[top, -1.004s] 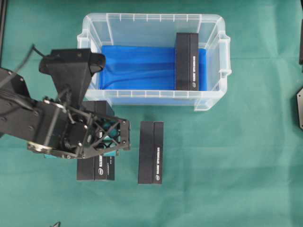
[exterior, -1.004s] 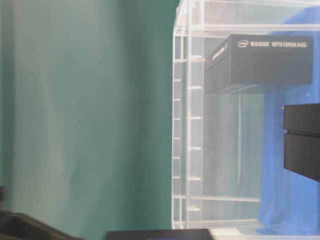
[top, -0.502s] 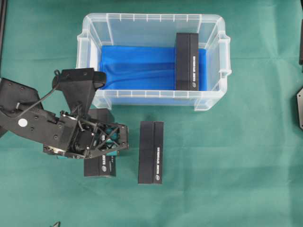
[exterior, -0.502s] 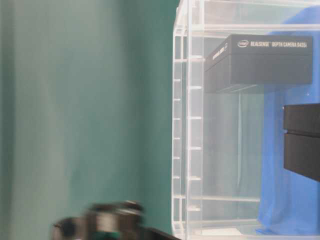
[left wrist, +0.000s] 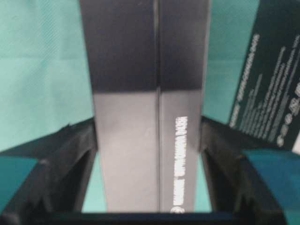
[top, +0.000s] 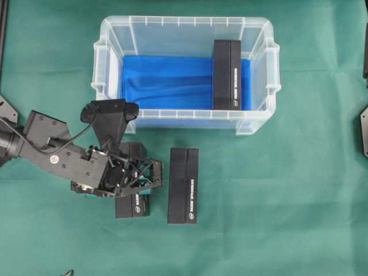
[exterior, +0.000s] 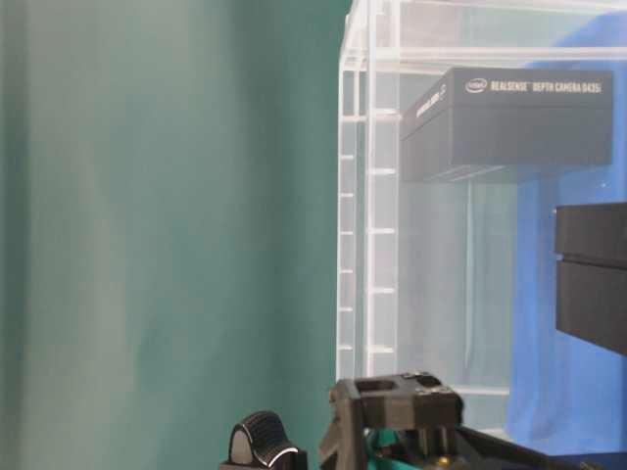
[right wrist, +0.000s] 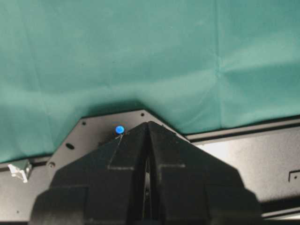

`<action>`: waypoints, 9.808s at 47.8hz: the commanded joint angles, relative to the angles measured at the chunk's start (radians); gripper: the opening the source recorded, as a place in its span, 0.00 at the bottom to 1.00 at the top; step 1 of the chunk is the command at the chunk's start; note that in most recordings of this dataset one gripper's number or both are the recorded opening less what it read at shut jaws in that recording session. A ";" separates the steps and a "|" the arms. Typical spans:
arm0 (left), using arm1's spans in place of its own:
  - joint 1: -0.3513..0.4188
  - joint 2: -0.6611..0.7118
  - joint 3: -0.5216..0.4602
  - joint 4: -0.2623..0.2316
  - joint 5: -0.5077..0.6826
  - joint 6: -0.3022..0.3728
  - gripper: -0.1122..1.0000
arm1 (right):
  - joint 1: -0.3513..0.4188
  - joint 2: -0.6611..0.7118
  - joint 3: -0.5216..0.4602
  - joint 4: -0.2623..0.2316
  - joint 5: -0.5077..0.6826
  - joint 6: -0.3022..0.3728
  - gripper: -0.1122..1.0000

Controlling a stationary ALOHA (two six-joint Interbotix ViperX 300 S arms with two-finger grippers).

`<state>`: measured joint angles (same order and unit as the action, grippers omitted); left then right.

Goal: Take the box out of the case with the left arm.
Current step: 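Lower the box onto the table left of the first box, open gripper, then withdraw the open left gripper to the left side, then move the left gripper over the right black box in the case, then lower the left gripper around the right D435i box and close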

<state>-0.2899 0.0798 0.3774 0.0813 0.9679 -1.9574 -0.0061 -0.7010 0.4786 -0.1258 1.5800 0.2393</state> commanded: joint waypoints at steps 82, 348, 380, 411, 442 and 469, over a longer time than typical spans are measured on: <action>0.011 -0.167 -0.152 -0.026 0.221 0.103 0.97 | 0.000 -0.002 -0.008 -0.005 -0.005 -0.002 0.10; 0.440 0.480 -1.238 -0.032 0.571 0.729 0.96 | -0.002 -0.011 0.014 -0.008 0.003 0.012 0.10; 0.440 0.480 -1.238 -0.031 0.569 0.730 0.96 | 0.000 -0.011 0.012 -0.006 0.003 0.014 0.10; 0.442 0.472 -1.178 -0.020 0.566 0.723 0.96 | -0.002 -0.011 0.012 -0.008 0.003 0.014 0.10; 0.482 0.411 -0.922 -0.008 0.305 0.721 0.96 | -0.002 -0.011 0.014 -0.006 -0.002 0.014 0.10; 0.485 0.417 -0.807 -0.008 0.172 0.695 0.96 | -0.002 -0.006 0.014 -0.005 -0.003 0.015 0.10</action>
<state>0.1948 0.5369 -0.4295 0.0706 1.1566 -1.2594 -0.0061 -0.7087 0.5016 -0.1319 1.5800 0.2531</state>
